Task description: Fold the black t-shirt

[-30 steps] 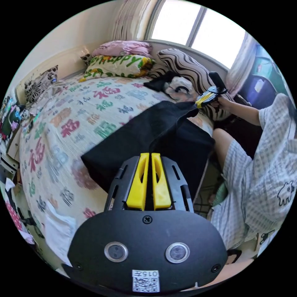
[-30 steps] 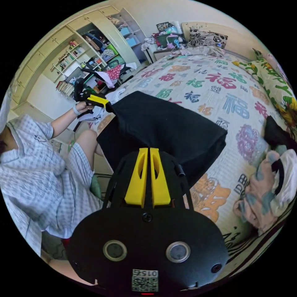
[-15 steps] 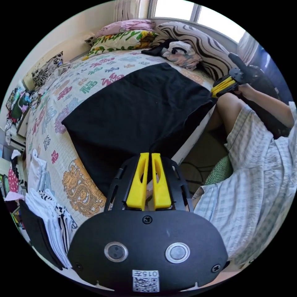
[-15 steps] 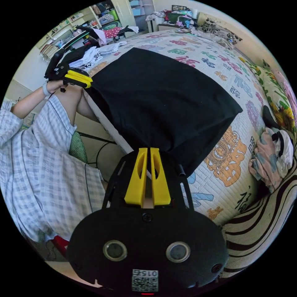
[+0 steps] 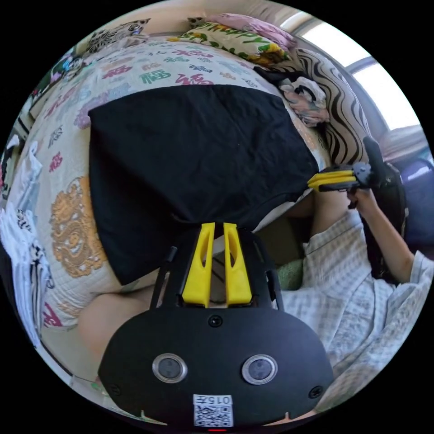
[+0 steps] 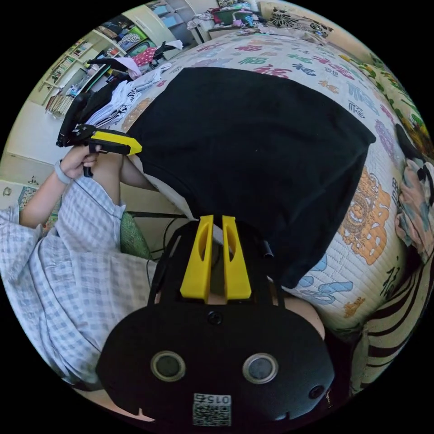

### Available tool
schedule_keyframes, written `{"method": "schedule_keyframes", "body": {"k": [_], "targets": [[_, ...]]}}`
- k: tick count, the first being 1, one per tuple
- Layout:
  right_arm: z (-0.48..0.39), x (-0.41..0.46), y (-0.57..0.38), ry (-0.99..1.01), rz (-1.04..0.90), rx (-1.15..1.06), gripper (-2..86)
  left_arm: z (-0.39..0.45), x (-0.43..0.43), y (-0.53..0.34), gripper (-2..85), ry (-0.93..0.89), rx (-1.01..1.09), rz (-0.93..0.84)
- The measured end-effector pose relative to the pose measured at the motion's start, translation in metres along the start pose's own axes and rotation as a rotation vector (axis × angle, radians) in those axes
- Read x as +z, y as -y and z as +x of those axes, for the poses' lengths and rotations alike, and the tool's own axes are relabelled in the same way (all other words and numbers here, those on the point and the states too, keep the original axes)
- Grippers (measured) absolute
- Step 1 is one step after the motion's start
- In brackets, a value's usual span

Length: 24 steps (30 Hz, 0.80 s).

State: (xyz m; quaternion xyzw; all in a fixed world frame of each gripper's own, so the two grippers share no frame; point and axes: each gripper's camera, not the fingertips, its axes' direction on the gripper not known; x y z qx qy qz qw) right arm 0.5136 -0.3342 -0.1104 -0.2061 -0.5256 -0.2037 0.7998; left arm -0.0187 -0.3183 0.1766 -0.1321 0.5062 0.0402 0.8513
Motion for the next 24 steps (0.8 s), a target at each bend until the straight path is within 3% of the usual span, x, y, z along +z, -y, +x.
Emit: {"method": "schedule_keyframes", "body": {"k": [2, 4, 9, 17, 24], "targets": [[0.013, 0.009, 0.009, 0.016, -0.031, 0.051, 2.8, -0.007, 0.007, 0.001, 1.0, -0.059, -0.017, 0.022], [0.029, 0.012, 0.011, 0.042, -0.053, 0.114, 1.8, -0.014, 0.018, 0.002, 0.6, 0.01, -0.019, -0.028], [0.082, -0.015, 0.0, 0.251, -0.004, 0.173, 0.7, -0.039, 0.002, -0.004, 0.7, -0.063, -0.047, -0.042], [0.246, -0.118, -0.028, 0.414, 0.416, 0.492, 5.9, -0.163, -0.101, -0.009, 6.7, -0.127, -0.284, 0.329], [0.346, -0.142, 0.016, 0.458, 0.505, 0.64, 10.3, -0.267, -0.123, 0.038, 8.9, -0.161, -0.479, 0.416]]}}
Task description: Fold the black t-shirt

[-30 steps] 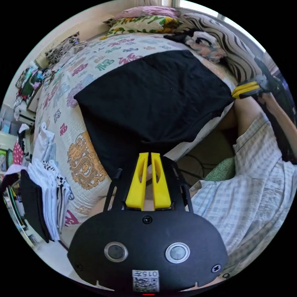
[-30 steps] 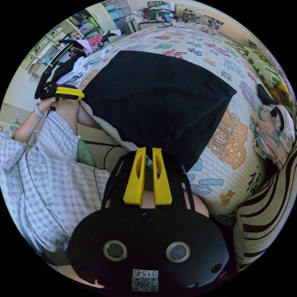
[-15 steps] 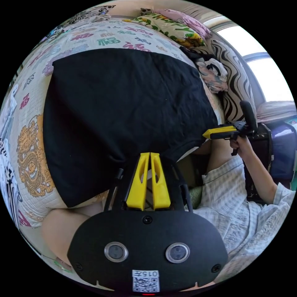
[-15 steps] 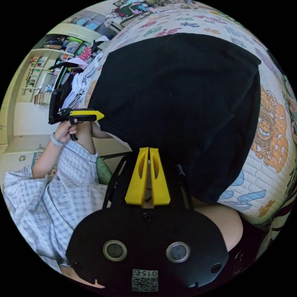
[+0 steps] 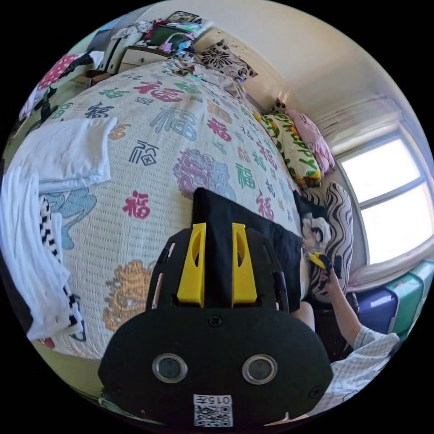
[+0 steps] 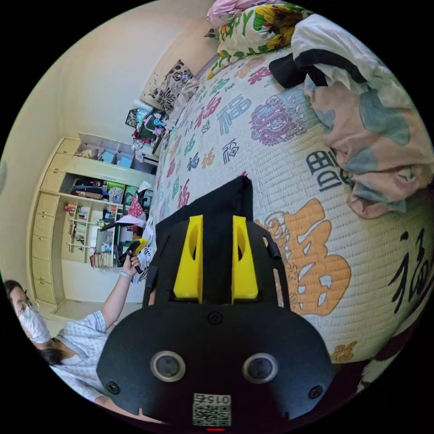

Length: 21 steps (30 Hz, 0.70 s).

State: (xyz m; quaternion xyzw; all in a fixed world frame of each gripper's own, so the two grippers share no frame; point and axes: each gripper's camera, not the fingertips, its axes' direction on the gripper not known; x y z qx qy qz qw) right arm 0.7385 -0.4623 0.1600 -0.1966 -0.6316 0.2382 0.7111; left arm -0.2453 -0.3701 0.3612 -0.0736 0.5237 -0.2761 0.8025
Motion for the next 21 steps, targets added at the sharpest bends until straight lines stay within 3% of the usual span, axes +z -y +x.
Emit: {"method": "schedule_keyframes", "body": {"k": [7, 13, 21], "targets": [[0.031, 0.025, 0.078, 0.008, -0.084, 0.084, 11.1, -0.033, 0.04, 0.044, 8.8, -0.089, -0.068, -0.046], [0.046, 0.036, 0.11, 0.036, -0.151, 0.098, 4.2, -0.049, 0.058, 0.06, 2.3, -0.08, -0.037, -0.148], [0.053, 0.023, 0.139, -0.013, -0.119, 0.089, 0.6, -0.082, 0.037, 0.071, 0.0, -0.149, -0.062, -0.097]]}}
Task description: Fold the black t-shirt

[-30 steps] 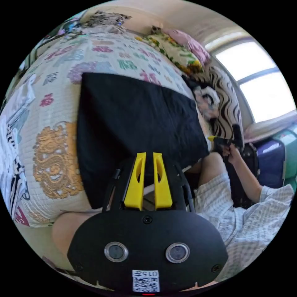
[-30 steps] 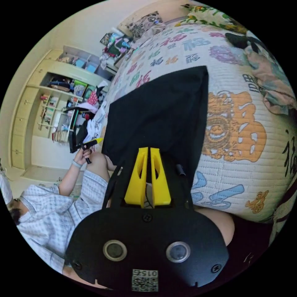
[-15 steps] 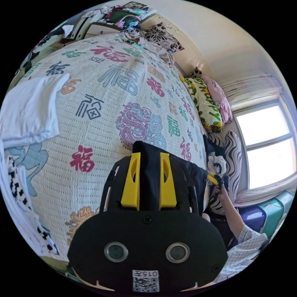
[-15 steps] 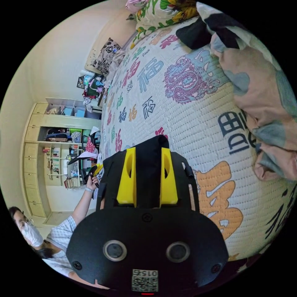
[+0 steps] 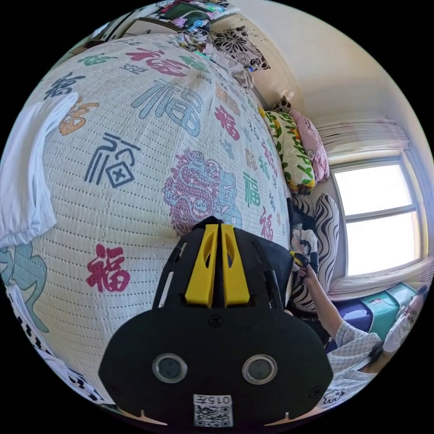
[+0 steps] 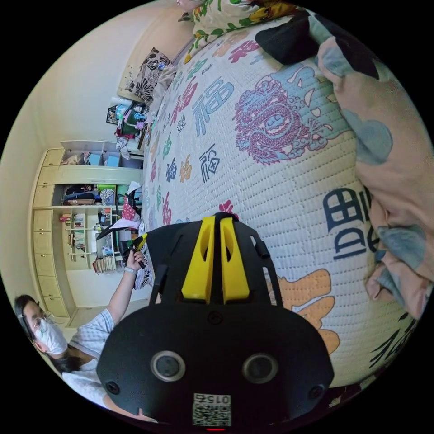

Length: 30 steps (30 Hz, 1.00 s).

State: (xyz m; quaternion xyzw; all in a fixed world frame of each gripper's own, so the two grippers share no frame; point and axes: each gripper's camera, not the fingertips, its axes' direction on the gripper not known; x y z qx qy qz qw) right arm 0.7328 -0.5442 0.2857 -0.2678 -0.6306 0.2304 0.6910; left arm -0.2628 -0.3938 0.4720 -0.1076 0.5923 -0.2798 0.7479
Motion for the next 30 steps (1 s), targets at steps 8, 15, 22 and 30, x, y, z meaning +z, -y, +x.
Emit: {"method": "schedule_keyframes", "body": {"k": [8, 15, 22, 30], "targets": [[0.012, 0.023, 0.025, -0.058, -0.016, 0.059, 0.7, -0.018, 0.006, -0.001, 0.0, 0.018, -0.044, 0.013], [0.008, -0.003, -0.003, -0.034, 0.053, -0.039, 2.2, -0.022, -0.049, -0.035, 1.4, 0.014, -0.047, 0.065], [-0.028, 0.05, -0.105, -0.158, -0.237, -0.223, 7.2, 0.034, -0.039, -0.157, 10.1, 0.11, 0.104, -0.174], [-0.021, 0.149, -0.143, -0.086, -0.394, -0.181, 7.8, 0.045, 0.012, -0.226, 10.3, 0.102, 0.069, -0.294]]}}
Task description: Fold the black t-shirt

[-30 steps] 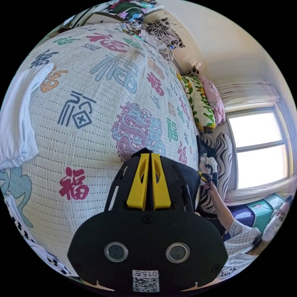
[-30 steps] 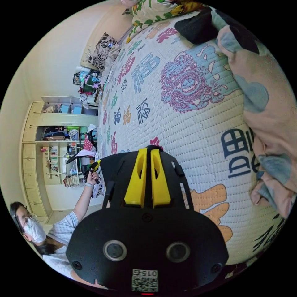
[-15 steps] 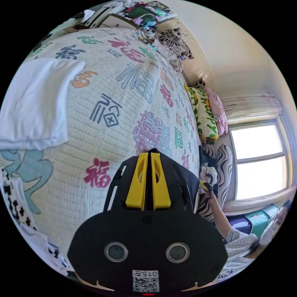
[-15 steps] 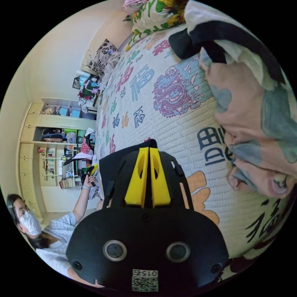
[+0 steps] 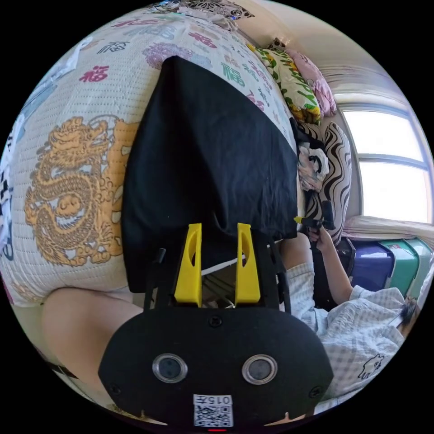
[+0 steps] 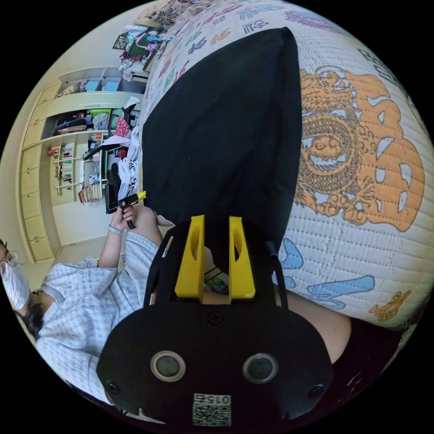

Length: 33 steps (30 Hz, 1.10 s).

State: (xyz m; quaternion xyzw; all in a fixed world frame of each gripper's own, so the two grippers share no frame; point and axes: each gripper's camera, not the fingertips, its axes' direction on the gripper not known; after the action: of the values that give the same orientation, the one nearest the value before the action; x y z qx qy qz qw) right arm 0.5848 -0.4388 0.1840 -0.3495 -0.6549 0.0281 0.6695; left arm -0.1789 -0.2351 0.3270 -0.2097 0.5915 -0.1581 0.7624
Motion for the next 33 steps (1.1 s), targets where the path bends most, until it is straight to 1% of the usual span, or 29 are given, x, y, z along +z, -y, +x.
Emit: {"method": "schedule_keyframes", "body": {"k": [2, 6, 9, 13, 17, 18, 19, 21, 23, 24, 26, 29, 33], "targets": [[-0.006, 0.014, 0.008, -0.035, -0.003, -0.01, 6.3, 0.001, 0.002, 0.002, 9.0, -0.007, -0.009, 0.003], [-0.013, 0.029, 0.014, -0.05, 0.0, -0.018, 3.0, 0.0, 0.004, 0.001, 2.4, 0.014, -0.002, -0.032], [-0.019, 0.038, 0.016, -0.113, 0.027, -0.021, 1.6, 0.005, -0.005, -0.009, 1.0, 0.065, 0.018, -0.007], [-0.024, 0.074, 0.029, -0.17, 0.014, 0.003, 1.7, 0.007, 0.005, -0.02, 1.7, 0.122, 0.004, 0.009], [-0.031, 0.098, 0.039, -0.124, 0.009, 0.021, 4.5, 0.015, 0.001, -0.034, 3.9, 0.123, 0.002, 0.042], [-0.033, 0.101, 0.039, -0.133, 0.004, 0.022, 4.8, 0.019, -0.007, -0.042, 5.4, 0.123, 0.005, 0.068], [-0.039, 0.104, 0.039, -0.165, 0.001, 0.02, 5.2, 0.022, -0.022, -0.053, 6.8, 0.111, -0.003, 0.13], [-0.05, 0.106, 0.039, -0.198, 0.015, 0.015, 5.4, 0.023, -0.047, -0.07, 7.9, 0.104, -0.032, 0.203], [-0.067, 0.111, 0.043, -0.206, 0.046, 0.0, 5.8, 0.023, -0.073, -0.085, 8.1, 0.148, -0.057, 0.276], [-0.073, 0.113, 0.045, -0.207, 0.055, -0.008, 5.9, 0.019, -0.086, -0.091, 8.2, 0.205, -0.081, 0.302], [-0.099, 0.127, 0.063, -0.21, 0.074, -0.054, 6.1, 0.01, -0.095, -0.092, 8.4, 0.278, -0.107, 0.284], [-0.144, 0.16, 0.101, -0.206, 0.052, -0.137, 6.2, -0.007, -0.083, -0.083, 8.8, 0.234, -0.131, 0.183], [-0.212, 0.212, 0.161, -0.216, -0.011, -0.267, 7.2, -0.01, -0.059, -0.072, 8.7, 0.275, -0.142, 0.071]]}}
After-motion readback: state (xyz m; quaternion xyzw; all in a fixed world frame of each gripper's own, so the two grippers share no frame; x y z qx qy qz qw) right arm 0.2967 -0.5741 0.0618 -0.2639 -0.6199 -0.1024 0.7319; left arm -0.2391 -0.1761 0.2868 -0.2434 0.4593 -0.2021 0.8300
